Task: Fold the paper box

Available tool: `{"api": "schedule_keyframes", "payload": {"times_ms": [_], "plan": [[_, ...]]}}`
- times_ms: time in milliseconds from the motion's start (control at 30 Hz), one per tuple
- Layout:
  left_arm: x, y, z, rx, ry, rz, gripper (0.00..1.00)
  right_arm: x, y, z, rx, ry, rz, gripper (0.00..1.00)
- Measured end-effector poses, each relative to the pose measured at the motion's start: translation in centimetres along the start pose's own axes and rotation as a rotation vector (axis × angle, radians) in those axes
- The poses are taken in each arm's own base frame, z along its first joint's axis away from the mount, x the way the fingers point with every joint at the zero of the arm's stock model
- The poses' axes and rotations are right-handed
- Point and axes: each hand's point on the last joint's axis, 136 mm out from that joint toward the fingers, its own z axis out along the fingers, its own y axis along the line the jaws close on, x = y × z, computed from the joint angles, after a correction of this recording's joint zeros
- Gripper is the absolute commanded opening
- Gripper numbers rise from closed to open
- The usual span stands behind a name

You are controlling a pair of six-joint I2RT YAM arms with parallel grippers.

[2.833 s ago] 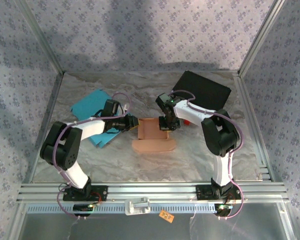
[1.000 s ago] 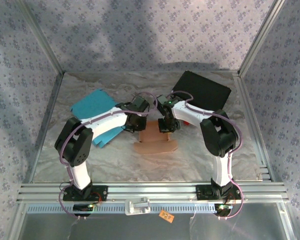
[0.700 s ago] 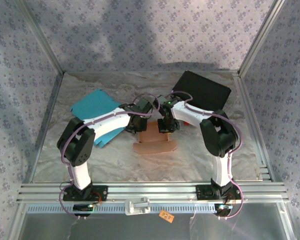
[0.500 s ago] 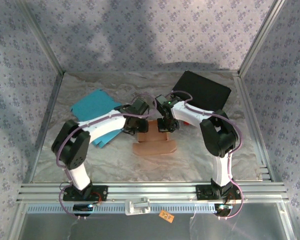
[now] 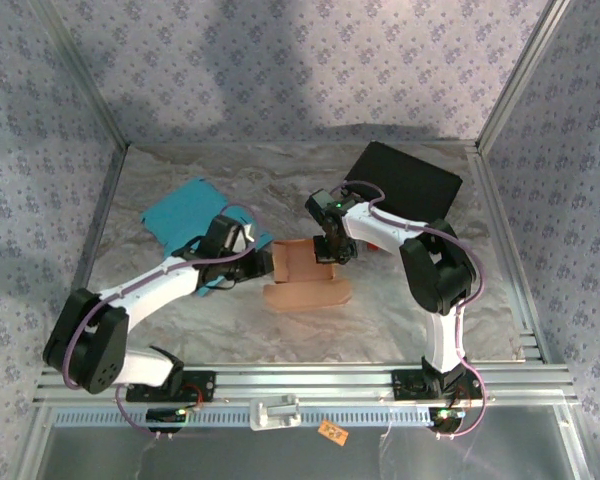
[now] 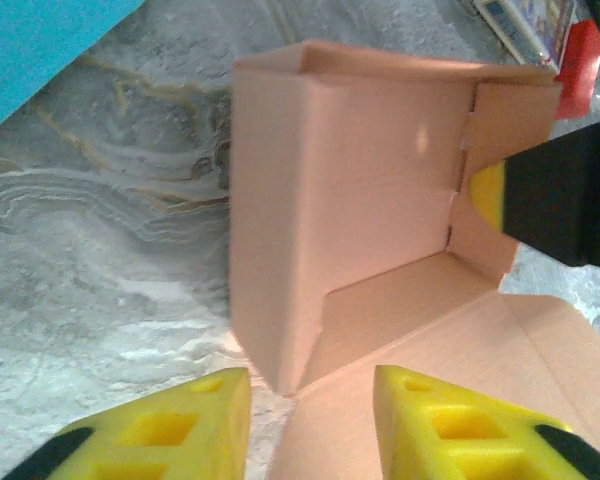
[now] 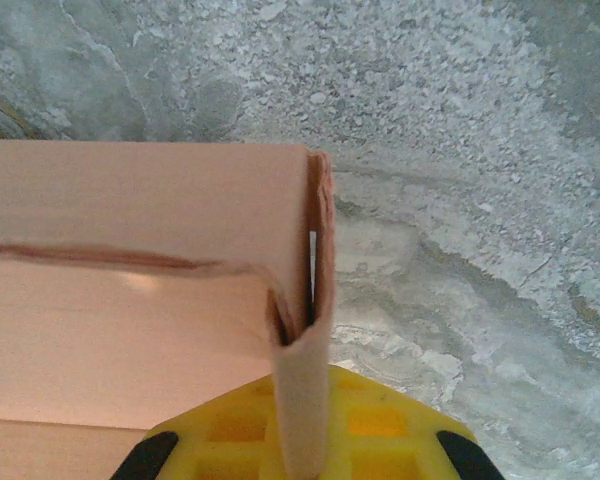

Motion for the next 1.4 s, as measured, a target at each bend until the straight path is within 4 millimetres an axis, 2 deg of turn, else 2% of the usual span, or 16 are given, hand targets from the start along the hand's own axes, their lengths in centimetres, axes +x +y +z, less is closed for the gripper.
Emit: {"api": "schedule_keyframes", "payload": {"times_ms": [133, 300, 567, 900, 1400], "plan": [[0.6, 1.4, 0.6, 0.045, 0.014, -0.071, 0.31, 0.0, 0.1, 0.0, -0.003, 0.001, -0.001, 0.00], [0.5, 0.3, 1.4, 0.114, 0.036, -0.066, 0.28, 0.0, 0.1, 0.0, -0.004, 0.001, -0.001, 0.00], [1.4, 1.3, 2.8, 0.101, 0.092, -0.087, 0.27, 0.0, 0.1, 0.0, -0.004, 0.001, -0.001, 0.00], [0.8, 0.8, 3.4, 0.109, 0.097, -0.071, 0.25, 0.0, 0.1, 0.0, -0.005, 0.000, -0.001, 0.00], [1.0, 0.8, 3.9, 0.075, 0.122, -0.017, 0.22, -0.2, 0.2, -0.1, -0.007, -0.004, -0.001, 0.00]]}}
